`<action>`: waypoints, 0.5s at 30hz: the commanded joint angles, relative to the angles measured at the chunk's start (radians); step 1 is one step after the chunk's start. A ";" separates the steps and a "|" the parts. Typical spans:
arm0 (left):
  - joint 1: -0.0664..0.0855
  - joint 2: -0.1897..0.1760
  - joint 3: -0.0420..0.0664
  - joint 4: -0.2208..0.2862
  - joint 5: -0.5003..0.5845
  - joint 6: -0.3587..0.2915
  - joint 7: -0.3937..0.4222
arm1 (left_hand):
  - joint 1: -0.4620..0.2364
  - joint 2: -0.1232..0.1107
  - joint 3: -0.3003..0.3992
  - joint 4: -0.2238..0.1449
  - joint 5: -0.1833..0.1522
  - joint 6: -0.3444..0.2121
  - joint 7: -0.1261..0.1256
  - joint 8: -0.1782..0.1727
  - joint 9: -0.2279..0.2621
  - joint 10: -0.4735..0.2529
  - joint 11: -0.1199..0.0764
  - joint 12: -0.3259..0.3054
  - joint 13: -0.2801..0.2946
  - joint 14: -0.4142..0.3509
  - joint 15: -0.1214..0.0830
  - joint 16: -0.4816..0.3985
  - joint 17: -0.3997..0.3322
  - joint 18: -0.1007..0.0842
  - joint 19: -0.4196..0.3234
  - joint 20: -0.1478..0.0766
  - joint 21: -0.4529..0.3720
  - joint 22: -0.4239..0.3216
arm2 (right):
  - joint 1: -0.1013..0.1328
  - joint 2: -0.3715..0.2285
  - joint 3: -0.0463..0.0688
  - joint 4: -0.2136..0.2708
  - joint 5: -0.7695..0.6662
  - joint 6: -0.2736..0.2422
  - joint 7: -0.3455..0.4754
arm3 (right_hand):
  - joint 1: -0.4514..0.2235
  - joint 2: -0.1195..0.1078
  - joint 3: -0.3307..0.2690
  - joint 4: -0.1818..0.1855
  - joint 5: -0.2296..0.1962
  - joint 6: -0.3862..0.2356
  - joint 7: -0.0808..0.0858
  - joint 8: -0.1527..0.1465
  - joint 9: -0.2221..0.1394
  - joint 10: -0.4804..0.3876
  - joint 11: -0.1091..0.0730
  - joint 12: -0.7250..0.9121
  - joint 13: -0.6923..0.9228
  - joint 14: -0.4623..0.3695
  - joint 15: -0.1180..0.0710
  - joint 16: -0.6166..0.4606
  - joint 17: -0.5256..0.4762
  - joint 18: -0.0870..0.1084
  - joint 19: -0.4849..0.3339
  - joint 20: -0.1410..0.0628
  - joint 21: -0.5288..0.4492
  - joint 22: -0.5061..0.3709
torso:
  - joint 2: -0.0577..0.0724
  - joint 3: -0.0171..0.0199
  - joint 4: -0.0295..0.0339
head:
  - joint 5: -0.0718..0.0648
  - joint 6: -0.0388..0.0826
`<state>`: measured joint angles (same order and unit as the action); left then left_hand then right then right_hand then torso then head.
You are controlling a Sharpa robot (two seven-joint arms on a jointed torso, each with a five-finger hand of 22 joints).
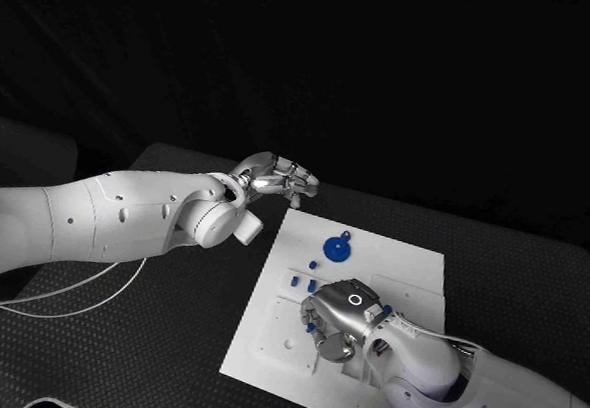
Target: Assemble the parts on the task board
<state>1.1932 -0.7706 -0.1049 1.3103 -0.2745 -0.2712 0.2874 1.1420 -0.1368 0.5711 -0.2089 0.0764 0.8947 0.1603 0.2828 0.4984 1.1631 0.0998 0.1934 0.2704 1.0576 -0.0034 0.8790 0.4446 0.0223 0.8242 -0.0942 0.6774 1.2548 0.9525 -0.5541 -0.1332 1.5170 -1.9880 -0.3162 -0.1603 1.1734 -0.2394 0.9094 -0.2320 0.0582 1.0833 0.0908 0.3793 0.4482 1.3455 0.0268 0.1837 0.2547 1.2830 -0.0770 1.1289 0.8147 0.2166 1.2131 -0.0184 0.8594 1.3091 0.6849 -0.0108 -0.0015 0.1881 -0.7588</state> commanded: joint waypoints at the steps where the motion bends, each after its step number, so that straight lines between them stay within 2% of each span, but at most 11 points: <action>1: 0.002 0.001 0.001 0.001 0.008 0.003 0.010 | -0.010 0.004 -0.004 0.004 0.006 -0.008 0.001 0.003 0.002 -0.008 0.000 0.005 -0.001 0.008 -0.001 -0.004 0.001 0.013 0.003 -0.007 -0.004 0.000 | -0.001 0.003 0.000 -0.003 -0.019 0.014 0.009 | -0.003 0.006 0.002 -0.004 0.005 0.007 -0.001 0.006 0.001 0.004 0.000 -0.006 0.002 0.001 -0.008 -0.003 0.001 0.045 0.003 -0.002 0.004 0.016 | 0.000 -0.0003 0.0003 | 0.002 -0.003; 6: 0.002 0.002 0.001 -0.001 0.008 0.006 0.008 | -0.011 0.004 -0.004 0.005 0.006 -0.009 0.001 0.003 0.002 -0.008 0.000 0.006 -0.001 0.008 0.000 -0.005 0.002 0.013 0.003 -0.007 -0.005 0.001 | -0.001 0.001 0.000 -0.005 -0.021 0.016 0.008 | -0.004 0.007 0.002 -0.005 0.006 0.007 -0.001 0.006 0.001 0.005 0.000 -0.006 0.002 0.001 -0.008 -0.003 0.001 0.045 0.003 -0.002 0.004 0.016 | 0.000 -0.0013 0.0002 | 0.001 -0.005; 15: 0.002 -0.002 0.001 -0.002 0.008 0.007 0.008 | -0.012 0.004 -0.004 0.005 0.006 -0.009 0.001 0.003 0.001 -0.009 0.001 0.006 -0.002 0.008 0.000 -0.006 0.002 0.013 0.003 -0.007 -0.006 0.001 | -0.002 -0.007 0.000 -0.004 -0.029 0.003 0.003 | -0.004 0.007 0.002 -0.006 0.006 0.007 -0.001 0.006 0.001 0.005 -0.001 -0.007 0.002 0.002 -0.008 -0.003 0.001 0.045 0.003 -0.003 0.004 0.016 | 0.000 -0.0008 0.0002 | -0.001 -0.003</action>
<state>1.1932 -0.7737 -0.1049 1.3073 -0.2737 -0.2704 0.2867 1.1381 -0.1329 0.5684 -0.2063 0.0764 0.8947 0.1603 0.2828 0.4983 1.1631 0.0997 0.1934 0.2696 1.0575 -0.0034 0.8790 0.4454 0.0208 0.8241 -0.0942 0.6774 1.2548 0.9524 -0.5608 -0.1324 1.5108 -1.9989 -0.3159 -0.1595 1.1698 -0.2407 0.9093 -0.2320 0.0582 1.0829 0.0904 0.3823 0.4470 1.3455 0.0267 0.1838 0.2557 1.2833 -0.0767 1.1289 0.8147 0.2166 1.2131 -0.0182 0.8594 1.3091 0.6842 -0.0117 -0.0012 0.1873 -0.7634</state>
